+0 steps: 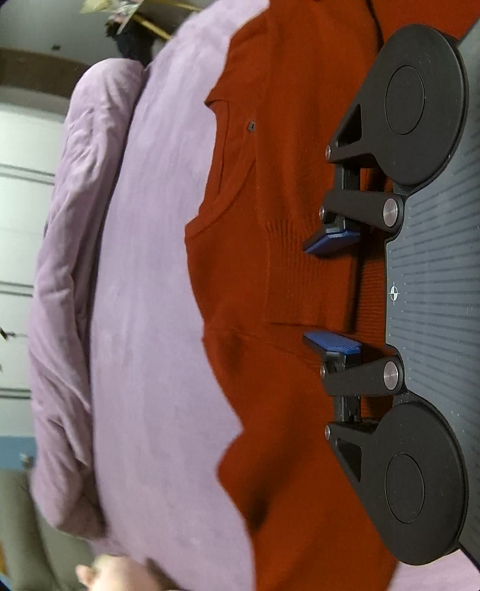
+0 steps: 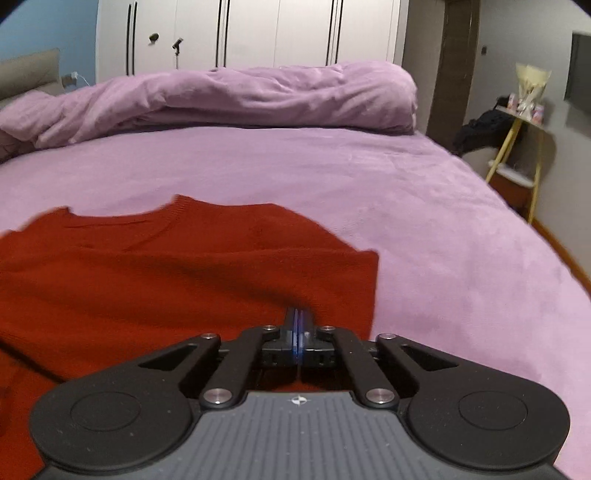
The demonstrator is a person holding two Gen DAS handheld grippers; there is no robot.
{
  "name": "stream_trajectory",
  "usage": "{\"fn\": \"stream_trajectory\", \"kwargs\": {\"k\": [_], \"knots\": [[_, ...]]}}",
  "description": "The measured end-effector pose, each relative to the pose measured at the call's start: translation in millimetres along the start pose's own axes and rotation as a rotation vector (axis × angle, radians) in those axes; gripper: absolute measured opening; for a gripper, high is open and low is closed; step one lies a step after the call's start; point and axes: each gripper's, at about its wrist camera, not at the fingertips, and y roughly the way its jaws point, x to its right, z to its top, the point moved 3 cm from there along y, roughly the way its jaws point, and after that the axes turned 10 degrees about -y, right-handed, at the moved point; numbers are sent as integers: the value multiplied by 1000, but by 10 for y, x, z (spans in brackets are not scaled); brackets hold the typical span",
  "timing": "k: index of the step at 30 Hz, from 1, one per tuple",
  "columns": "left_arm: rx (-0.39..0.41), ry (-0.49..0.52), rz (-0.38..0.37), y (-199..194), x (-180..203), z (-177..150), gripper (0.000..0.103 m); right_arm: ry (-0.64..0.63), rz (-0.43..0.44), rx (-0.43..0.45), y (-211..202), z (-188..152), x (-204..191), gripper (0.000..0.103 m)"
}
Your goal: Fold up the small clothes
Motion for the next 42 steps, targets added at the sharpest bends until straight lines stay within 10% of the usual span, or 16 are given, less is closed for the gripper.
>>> {"fn": "stream_trajectory", "kwargs": {"k": [3,20,26,35,42], "knots": [[-11,22,20,-17,40,-16,52,-15,110,-3,-211,-126,-181,7],[3,136,107,190,199,5,62,-192,-4,4,-86,-232,-503,7],[18,186,144,200,164,28,84,-257,-44,17,-151,-254,-589,8],[-11,-248,34,-689,-926,-26,81,-50,23,46,-1137,-611,-640,43],[93,-612,169,-1320,-2604,-85,78,14,125,-5,-1738,-1216,-938,51]]}}
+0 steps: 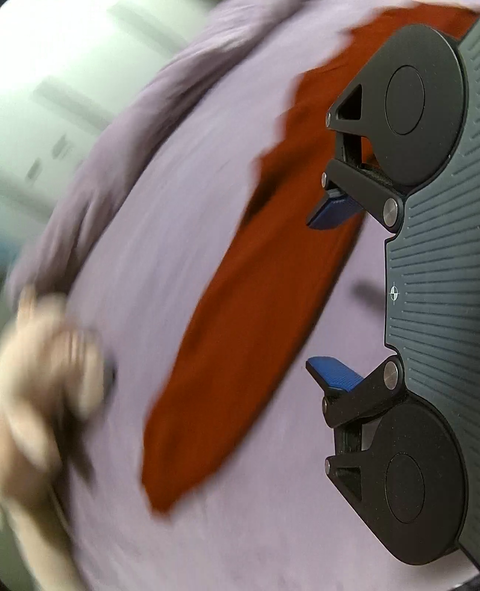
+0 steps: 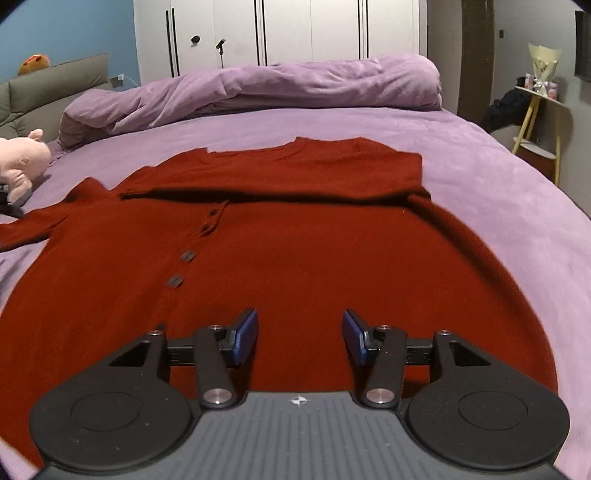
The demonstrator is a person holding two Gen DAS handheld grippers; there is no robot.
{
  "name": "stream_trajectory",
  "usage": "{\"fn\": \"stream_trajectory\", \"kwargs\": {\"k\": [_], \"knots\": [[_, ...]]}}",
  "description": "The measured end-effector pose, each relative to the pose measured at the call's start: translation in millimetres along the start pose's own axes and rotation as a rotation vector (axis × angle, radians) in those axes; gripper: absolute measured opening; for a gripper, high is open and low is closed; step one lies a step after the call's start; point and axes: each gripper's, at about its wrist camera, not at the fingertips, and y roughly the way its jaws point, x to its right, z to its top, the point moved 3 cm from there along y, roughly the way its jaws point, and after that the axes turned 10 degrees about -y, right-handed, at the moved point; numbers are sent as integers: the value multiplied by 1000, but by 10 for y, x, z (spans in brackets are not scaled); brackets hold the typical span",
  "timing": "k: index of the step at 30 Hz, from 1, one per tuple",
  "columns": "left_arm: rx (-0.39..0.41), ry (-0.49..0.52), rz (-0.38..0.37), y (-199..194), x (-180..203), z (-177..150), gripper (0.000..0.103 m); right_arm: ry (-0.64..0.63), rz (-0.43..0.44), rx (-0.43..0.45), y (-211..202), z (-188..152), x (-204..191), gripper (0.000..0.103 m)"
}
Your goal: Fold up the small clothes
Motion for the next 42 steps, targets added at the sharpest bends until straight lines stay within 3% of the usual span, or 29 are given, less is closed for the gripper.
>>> {"fn": "stream_trajectory", "kwargs": {"k": [2,4,7,14,18,20,22,23,27,31,34,35,37,40,42], "knots": [[2,-178,-2,72,-407,262,73,8,26,-2,-45,33,-33,51],[-19,-344,-47,184,-729,436,55,34,55,-3,-39,118,-23,50],[-19,-519,-119,326,-1056,621,44,80,72,-17,-5,196,-50,50],[1,-716,-204,601,-1316,834,35,44,99,-58,86,249,-293,50],[-15,-770,-204,657,-1466,884,10,17,89,-49,97,282,-338,50],[-21,-782,-196,636,-1507,873,9,18,82,-48,102,289,-323,50],[-2,-736,-183,563,-1453,885,9,26,79,-48,104,286,-290,50],[12,-668,-176,504,-1340,900,9,31,79,-46,108,284,-273,48],[58,-254,-204,129,-462,820,8,38,77,-20,90,319,-183,45],[41,143,-407,-397,746,241,9,57,58,35,47,423,-52,45],[-18,343,-541,-662,1419,-416,12,91,51,70,4,496,58,45],[-50,387,-569,-694,1584,-663,16,100,51,76,-5,511,91,45],[-115,465,-571,-647,1783,-1105,46,124,62,77,-11,537,165,45],[-220,482,-471,-461,1794,-1522,46,160,109,48,53,575,254,45],[-236,470,-394,-416,1670,-1653,46,184,157,19,135,620,283,45]]}}
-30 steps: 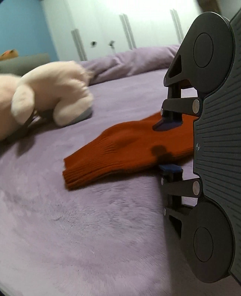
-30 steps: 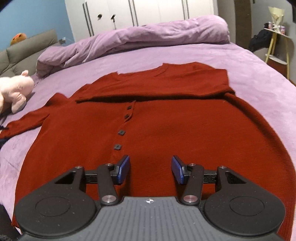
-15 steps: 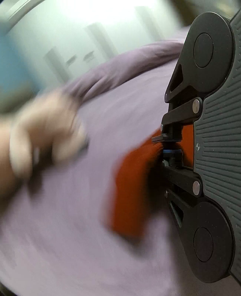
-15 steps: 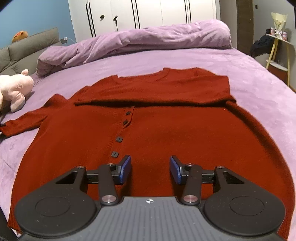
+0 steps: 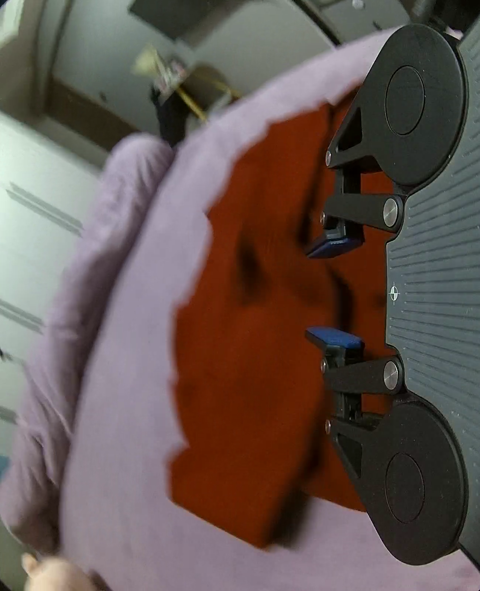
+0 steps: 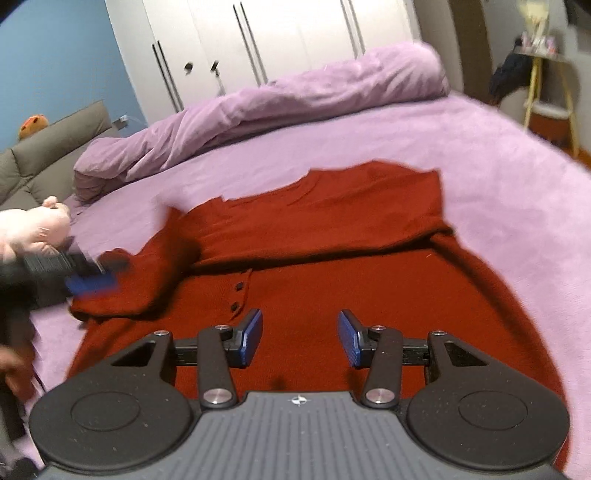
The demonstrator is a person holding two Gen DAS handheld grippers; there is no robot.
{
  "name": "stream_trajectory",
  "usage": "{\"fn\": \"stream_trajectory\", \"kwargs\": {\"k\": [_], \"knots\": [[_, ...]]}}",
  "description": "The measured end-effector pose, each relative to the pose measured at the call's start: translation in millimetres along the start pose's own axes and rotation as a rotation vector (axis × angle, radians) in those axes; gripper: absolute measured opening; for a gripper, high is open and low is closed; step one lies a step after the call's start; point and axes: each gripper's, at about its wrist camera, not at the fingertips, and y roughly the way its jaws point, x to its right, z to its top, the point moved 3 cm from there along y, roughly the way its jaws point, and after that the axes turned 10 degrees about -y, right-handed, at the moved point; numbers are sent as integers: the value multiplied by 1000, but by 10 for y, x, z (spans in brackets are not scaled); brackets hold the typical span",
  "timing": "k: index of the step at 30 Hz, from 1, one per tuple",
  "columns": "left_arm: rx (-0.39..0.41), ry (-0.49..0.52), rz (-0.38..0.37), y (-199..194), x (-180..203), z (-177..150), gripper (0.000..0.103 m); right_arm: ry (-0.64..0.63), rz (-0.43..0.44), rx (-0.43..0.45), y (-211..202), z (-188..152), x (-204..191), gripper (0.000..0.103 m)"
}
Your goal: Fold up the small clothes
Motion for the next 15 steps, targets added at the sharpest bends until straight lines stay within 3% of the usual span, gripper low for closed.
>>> {"fn": "stream_trajectory", "kwargs": {"k": [4,7,11,15], "knots": [[46,-20,97,-167,-209,-69,55,4,97,-36,223,124,-104,46],[82,-30,172,-278,-364,-27,56,28,175,-54,481,228,-234,54],[71,-76,197,-354,-521,30,58,57,146,-69,851,333,-270,54],[58,-108,193,-420,-631,-25,58,-4,138,-65,1137,392,-349,54]]}}
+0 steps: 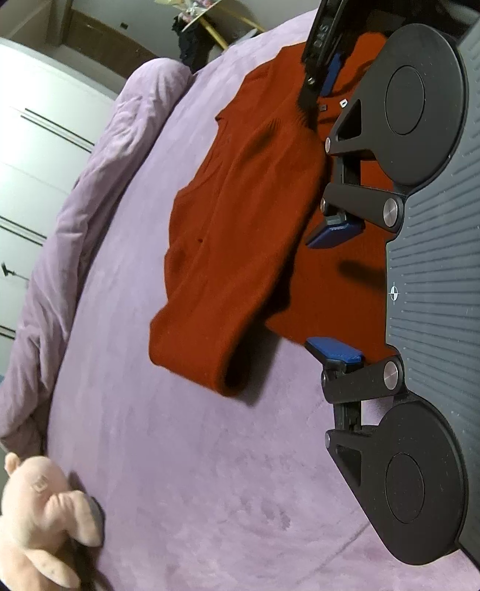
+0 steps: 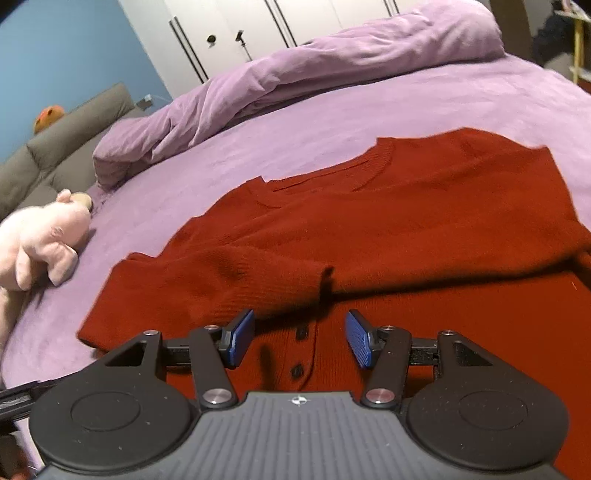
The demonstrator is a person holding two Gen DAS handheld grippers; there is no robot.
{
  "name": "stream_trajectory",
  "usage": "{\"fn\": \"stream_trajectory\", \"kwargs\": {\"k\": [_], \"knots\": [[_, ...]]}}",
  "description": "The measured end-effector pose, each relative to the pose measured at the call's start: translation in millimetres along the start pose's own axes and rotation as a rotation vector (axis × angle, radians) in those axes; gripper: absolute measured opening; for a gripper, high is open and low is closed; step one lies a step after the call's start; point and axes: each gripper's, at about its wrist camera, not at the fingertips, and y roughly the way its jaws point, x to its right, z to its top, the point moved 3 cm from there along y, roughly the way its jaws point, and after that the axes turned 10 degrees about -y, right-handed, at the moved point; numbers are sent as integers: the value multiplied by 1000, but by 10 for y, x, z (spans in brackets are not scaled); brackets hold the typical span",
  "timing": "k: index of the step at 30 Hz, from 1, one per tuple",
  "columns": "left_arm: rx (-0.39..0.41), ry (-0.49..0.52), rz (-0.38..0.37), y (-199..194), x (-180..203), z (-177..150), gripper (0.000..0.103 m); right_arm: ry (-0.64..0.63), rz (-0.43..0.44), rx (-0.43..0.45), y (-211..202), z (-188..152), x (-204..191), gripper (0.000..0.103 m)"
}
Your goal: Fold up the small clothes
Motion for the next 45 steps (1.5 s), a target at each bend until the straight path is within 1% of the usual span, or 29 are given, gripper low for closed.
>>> {"fn": "stream_trajectory", "kwargs": {"k": [1,3,5,6,7,9,11,13,15,16,19,21,22,23,25,27,28,29,30,32,34,35,36,37,38,39,42,44,45], "knots": [[-2,-1,-1,16,-12,3,58,-8,10,8,34,19,-12,54],[-3,3,-7,29,-19,-7,59,-11,31,23,87,59,-16,49],[-4,11,-6,46,-6,-4,58,4,76,31,97,105,-20,23],[-2,14,-2,43,-2,-1,58,7,93,38,82,133,-32,12],[3,17,-1,43,9,4,58,4,98,41,59,166,-46,5],[17,27,-6,35,60,29,59,4,120,69,-64,272,-57,5],[28,46,-9,34,132,56,59,-12,146,146,-291,462,-36,4],[41,79,-9,58,225,75,59,-38,119,209,-481,665,46,3],[45,107,0,111,321,79,60,-54,44,252,-605,846,210,3],[48,116,1,139,358,77,60,-63,1,255,-628,905,304,3],[39,131,3,236,448,54,62,-66,-120,225,-593,997,622,4],[29,146,14,300,476,31,63,-8,-165,186,-549,954,865,6],[27,155,25,324,485,24,63,39,-161,157,-521,890,995,13],[28,165,35,348,485,13,63,88,-150,123,-494,810,1116,26],[28,176,63,390,473,5,63,172,-110,63,-410,616,1270,38],[23,168,74,419,456,6,64,237,-33,18,-297,434,1317,38],[19,161,77,428,440,10,64,263,10,7,-228,366,1297,41],[16,156,80,434,428,13,64,291,48,-5,-157,322,1288,46],[12,156,84,441,419,13,64,309,73,-14,-88,290,1266,47],[16,165,89,444,408,10,66,296,100,1,0,291,1167,47],[19,171,92,445,403,12,67,261,113,-12,97,328,1077,47],[19,170,93,449,403,18,67,218,91,-19,140,358,1007,36],[20,169,94,451,408,25,67,163,64,-24,169,391,944,23],[20,170,95,455,414,33,67,110,33,-31,187,436,894,6],[22,174,99,458,423,42,67,48,-12,-19,165,507,813,5],[27,181,102,463,431,53,67,-2,-45,15,128,566,757,5],[38,212,120,494,459,81,67,-142,-158,139,-106,790,692,5],[44,225,132,529,478,104,67,-233,-269,206,-229,903,696,5],[44,226,130,546,491,117,67,-271,-319,218,-254,948,723,5]]}}
